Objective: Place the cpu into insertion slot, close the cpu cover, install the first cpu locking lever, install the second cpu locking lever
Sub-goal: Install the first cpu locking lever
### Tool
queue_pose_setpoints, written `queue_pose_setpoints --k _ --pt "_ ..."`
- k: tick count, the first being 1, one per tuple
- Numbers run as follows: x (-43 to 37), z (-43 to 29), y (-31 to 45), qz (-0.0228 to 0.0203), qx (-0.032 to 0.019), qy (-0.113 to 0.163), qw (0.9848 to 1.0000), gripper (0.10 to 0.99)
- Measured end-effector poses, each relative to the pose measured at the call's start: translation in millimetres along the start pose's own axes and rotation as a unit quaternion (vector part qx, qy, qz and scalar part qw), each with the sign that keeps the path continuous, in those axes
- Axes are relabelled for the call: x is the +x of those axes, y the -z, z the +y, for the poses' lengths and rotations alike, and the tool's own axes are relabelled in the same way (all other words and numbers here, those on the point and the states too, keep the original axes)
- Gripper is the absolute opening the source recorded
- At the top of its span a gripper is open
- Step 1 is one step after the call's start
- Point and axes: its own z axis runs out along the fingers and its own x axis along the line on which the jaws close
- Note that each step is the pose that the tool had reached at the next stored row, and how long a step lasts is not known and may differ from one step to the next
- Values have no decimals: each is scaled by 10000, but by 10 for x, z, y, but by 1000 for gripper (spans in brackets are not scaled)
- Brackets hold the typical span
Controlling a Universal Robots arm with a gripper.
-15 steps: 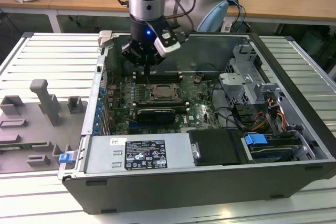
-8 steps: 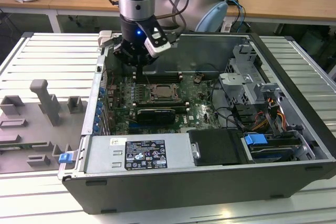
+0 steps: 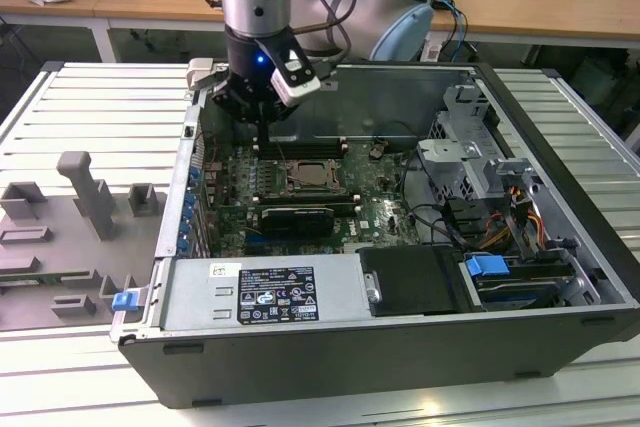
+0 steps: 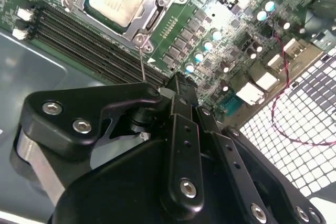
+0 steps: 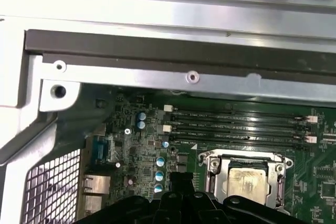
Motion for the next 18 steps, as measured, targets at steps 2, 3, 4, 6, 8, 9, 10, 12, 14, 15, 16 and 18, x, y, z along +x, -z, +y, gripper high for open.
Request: queue_pose_setpoints --k 2,3,4,6,8,9,10,12,14,15,16,18 --pt "-1 14 -3 -1 -1 0 10000 106" --pt "-2 21 -4 0 0 0 10000 106" --pt "-3 33 -7 -1 -1 0 10000 106" --pt "-6 63 -11 0 0 1 10000 106" --pt "-20 92 -17 0 0 1 10000 106" --pt "-33 96 -18 0 0 1 10000 106" --pt "-46 98 -18 0 0 1 10000 106" --pt "-76 100 -20 0 0 0 10000 106" --pt "-121 102 -21 0 0 0 10000 106" --pt "-147 103 -22 0 0 1 10000 106" --pt "-171 103 -22 0 0 1 10000 106" --pt "-248 105 -26 0 1 0 10000 106"
